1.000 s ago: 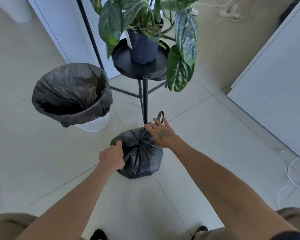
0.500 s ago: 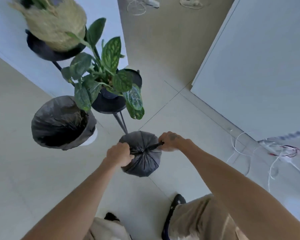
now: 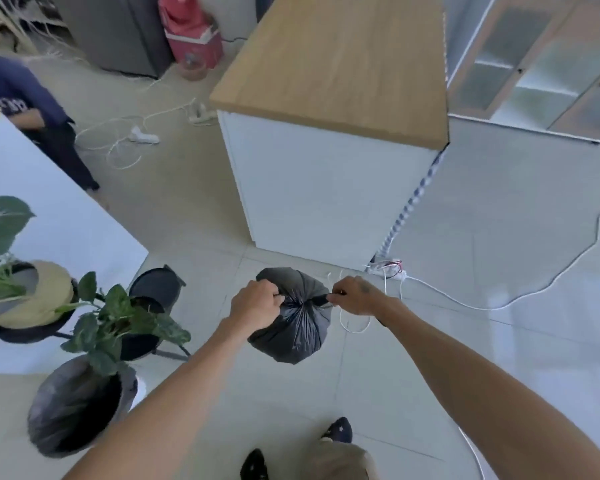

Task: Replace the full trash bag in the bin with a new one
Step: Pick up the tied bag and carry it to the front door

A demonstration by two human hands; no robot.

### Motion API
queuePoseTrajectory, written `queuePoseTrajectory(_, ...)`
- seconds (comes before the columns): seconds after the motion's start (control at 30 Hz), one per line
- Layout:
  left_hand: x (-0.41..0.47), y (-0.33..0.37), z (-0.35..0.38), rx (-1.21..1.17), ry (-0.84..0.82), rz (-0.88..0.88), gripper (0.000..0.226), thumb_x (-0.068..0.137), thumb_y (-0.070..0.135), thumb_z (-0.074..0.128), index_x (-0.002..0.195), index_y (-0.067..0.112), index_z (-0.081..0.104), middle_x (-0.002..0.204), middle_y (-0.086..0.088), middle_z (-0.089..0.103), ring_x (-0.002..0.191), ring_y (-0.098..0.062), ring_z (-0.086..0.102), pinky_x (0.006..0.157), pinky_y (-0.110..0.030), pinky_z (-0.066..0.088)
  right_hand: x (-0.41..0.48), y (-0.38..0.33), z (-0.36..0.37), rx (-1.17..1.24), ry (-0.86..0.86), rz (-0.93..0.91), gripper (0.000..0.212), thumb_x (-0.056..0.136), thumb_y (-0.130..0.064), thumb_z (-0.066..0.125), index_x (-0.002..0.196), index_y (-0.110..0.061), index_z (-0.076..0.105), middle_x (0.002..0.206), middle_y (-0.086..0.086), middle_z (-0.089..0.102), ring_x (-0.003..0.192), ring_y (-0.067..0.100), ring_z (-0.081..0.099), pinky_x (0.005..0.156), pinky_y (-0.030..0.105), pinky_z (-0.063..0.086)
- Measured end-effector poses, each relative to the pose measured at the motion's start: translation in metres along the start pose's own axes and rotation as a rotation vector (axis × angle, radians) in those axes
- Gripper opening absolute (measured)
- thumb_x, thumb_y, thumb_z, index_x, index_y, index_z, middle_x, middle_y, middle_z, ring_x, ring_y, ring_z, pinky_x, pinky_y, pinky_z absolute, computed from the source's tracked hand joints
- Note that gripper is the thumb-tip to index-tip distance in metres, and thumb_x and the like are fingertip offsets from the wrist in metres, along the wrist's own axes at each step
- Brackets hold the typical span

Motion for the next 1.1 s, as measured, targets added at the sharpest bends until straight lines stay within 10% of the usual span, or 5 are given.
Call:
queuePoseTrajectory(0.77, 0.016, 0.669, 0.046, 0.231, -0.137, 0.841, 0.038, 0.094, 0.035, 0.060, 0.059, 0.021, 0.056, 0.064, 0.002, 0.061, 0.072, -0.025, 0.060, 0.064, -0.030, 0.041, -0.335, 0.449, -0.288, 0.410, 0.710, 0.645, 0.040, 0.094, -0.030, 0.055, 0.055, -0.024, 0.049, 0.061, -0.003, 0.053, 0.067, 0.024, 0.053, 0.052, 0.032, 0.037)
queuePoseTrajectory(1.1, -0.001, 0.958, 0.128, 0.276, -0.269, 1.126, 0.029, 0.089, 0.041, 0.066, 0.065, 0.024, 0.063, 0.083, -0.006, 0.071, 0.084, -0.029, 0.066, 0.072, -0.034, 0.051, -0.461, 0.639, -0.357, 0.577, 0.916, 0.980, 0.041, 0.092, -0.046, 0.060, 0.082, -0.009, 0.074, 0.079, 0.008, 0.070, 0.074, 0.024, 0.063, 0.064, 0.035, 0.050)
Point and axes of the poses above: each hand's wrist, its own x-axis towards the middle knuckle, its own z-axis out of the palm, y = z × x, the point moved 4 cm from there along x, towards the middle knuckle
